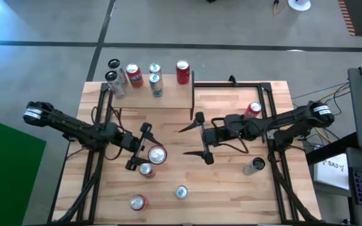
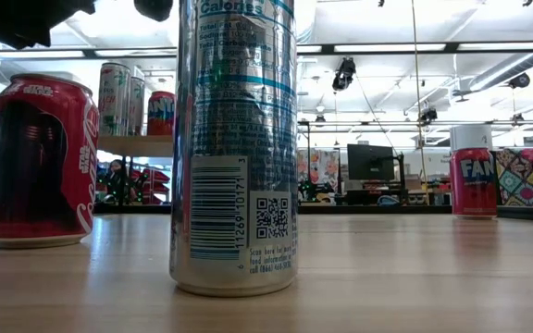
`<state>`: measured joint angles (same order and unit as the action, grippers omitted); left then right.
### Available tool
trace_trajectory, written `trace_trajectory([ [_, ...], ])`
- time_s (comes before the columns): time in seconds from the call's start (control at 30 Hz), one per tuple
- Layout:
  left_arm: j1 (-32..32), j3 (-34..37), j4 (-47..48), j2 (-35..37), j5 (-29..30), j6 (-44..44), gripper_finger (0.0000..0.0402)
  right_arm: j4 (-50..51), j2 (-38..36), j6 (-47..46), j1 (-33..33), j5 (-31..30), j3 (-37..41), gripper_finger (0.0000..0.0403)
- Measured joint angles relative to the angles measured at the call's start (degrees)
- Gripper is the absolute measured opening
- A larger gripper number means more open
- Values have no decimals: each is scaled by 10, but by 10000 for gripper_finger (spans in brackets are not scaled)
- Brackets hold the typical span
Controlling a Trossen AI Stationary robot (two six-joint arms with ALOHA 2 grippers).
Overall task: Place canned beverage on shelf
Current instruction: Put the red black soda can on the shelf aligned with the other red black soda can
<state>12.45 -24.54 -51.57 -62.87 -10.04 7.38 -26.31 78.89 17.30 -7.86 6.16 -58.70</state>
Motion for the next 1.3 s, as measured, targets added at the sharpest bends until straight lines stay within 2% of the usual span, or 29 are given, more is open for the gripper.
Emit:
trace_trajectory([
  [0.1,0,-10,-1,-18,0,0,284,1,28,-3,0,5,-24,368],
  [0.23,0,-19,-4,-36,1,0,284,-1,61,-24,0,55,-58,368],
  [0.33,0,-21,-3,-43,2,0,285,3,81,-29,0,61,-78,368],
  [0.53,0,-23,-4,-52,6,0,285,5,104,-27,0,96,-97,368],
  [0.7,-1,-23,-3,-53,32,-2,292,3,124,-22,0,107,-122,367],
  [0.83,-1,-25,-2,-61,47,-2,304,3,146,-14,2,108,-147,348],
  [1.0,-1,-30,-4,-74,50,0,310,19,161,-11,9,123,-168,288],
  [1.3,-2,-30,6,-61,65,-22,320,16,158,-52,22,143,-170,288],
])
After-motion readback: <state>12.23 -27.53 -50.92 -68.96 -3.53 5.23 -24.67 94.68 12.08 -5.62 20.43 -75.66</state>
